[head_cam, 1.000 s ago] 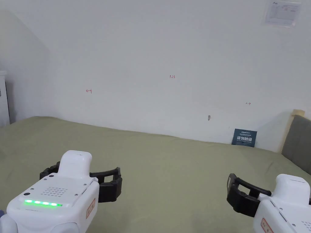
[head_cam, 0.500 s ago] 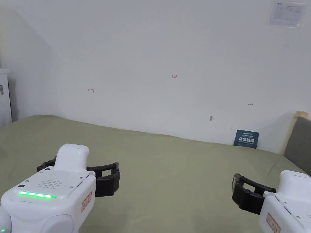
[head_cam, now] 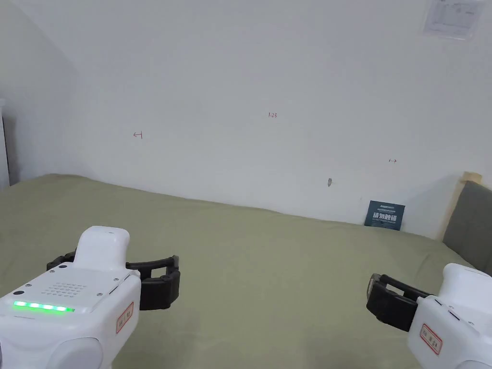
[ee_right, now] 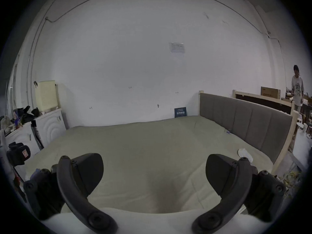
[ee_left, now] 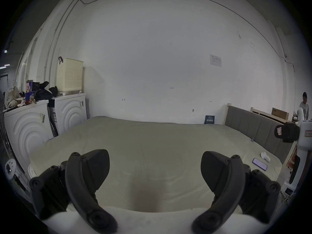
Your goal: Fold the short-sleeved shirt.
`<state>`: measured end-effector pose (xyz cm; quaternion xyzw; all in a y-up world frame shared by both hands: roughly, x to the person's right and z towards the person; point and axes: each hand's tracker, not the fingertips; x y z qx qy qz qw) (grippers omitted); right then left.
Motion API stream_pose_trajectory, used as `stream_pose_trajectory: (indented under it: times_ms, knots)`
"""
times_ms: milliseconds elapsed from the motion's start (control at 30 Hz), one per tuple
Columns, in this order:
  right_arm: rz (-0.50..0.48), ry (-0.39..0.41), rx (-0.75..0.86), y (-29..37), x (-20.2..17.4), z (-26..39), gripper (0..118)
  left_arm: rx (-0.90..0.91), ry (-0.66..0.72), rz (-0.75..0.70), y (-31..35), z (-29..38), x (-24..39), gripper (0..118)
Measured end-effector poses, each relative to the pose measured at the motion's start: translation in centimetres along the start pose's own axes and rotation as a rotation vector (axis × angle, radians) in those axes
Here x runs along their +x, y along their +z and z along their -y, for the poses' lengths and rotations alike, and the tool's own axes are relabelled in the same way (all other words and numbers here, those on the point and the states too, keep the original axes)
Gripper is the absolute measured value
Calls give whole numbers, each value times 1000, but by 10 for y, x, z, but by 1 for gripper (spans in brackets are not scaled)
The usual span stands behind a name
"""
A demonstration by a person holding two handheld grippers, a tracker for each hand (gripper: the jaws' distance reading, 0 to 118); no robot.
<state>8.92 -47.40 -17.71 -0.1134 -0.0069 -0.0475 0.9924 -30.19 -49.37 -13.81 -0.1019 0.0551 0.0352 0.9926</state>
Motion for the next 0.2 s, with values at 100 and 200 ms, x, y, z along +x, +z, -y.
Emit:
stream_pose_trajectory:
  times_ms: [100,200]
  knots:
    - [-36,-90,-38,-7,5,2,118,3,-2,0,0,0,0,113]
    - [-101,-178,-47,-10,15,5,118,2,-2,-4,1,-1,-1,113]
